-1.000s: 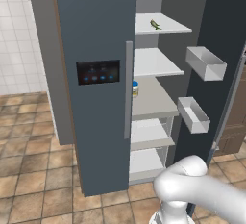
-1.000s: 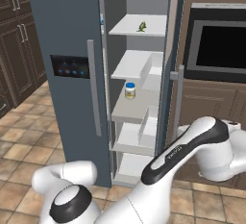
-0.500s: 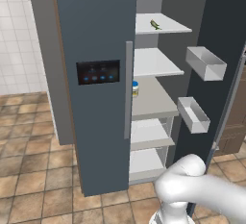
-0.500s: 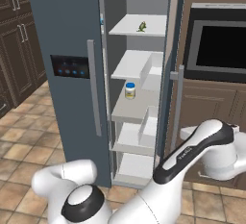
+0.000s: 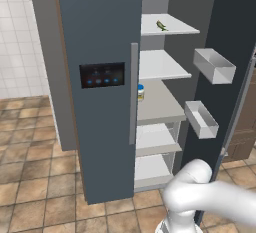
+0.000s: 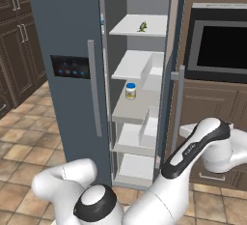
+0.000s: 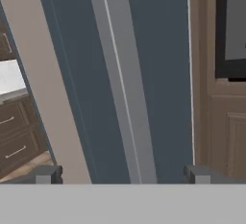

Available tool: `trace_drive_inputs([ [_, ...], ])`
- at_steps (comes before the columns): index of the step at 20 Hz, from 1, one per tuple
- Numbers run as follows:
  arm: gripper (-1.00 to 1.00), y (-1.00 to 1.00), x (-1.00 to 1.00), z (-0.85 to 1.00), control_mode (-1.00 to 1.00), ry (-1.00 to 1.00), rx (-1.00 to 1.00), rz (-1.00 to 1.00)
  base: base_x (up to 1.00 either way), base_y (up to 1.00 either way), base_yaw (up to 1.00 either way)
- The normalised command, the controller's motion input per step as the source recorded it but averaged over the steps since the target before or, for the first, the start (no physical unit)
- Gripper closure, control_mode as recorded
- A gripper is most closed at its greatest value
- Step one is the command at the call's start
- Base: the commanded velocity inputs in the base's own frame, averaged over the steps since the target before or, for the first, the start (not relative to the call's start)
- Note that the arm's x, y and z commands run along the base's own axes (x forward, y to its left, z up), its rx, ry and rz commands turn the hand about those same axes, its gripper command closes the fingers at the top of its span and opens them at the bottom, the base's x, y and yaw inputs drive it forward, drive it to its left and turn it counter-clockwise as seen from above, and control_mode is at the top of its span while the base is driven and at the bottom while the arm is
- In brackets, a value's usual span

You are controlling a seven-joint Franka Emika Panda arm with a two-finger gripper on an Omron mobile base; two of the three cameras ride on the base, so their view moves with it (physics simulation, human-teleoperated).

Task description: Pick up the frozen fish from the freezer, place it on any shelf in the fridge, and close the fridge and freezer doors when done.

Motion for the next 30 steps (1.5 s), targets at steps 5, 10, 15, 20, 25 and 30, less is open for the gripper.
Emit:
trace_drive_inputs([
  [5,-1.0,0.0,0.11,-0.03,-1.0,0.0,0.0,0.14,0.0,0.0,0.0],
  [10,-1.0,0.0,0.14,-0.06,-1.0,0.0,0.0,0.15,0.0,0.0,0.0],
  [15,-1.0,0.0,0.21,-0.1,-1.0,0.0,0.0,0.1,0.0,0.0,0.0],
  [20,-1.0,0.04,0.31,-0.23,-1.0,0.0,0.0,0.02,0.0,0.0,0.0],
  [25,-1.0,0.06,0.36,-0.21,-1.0,0.0,0.0,0.0,0.0,0.0,0.0],
  [30,-1.0,0.12,0.26,-0.18,-1.0,0.0,0.0,0.0,0.0,0.0,0.0],
])
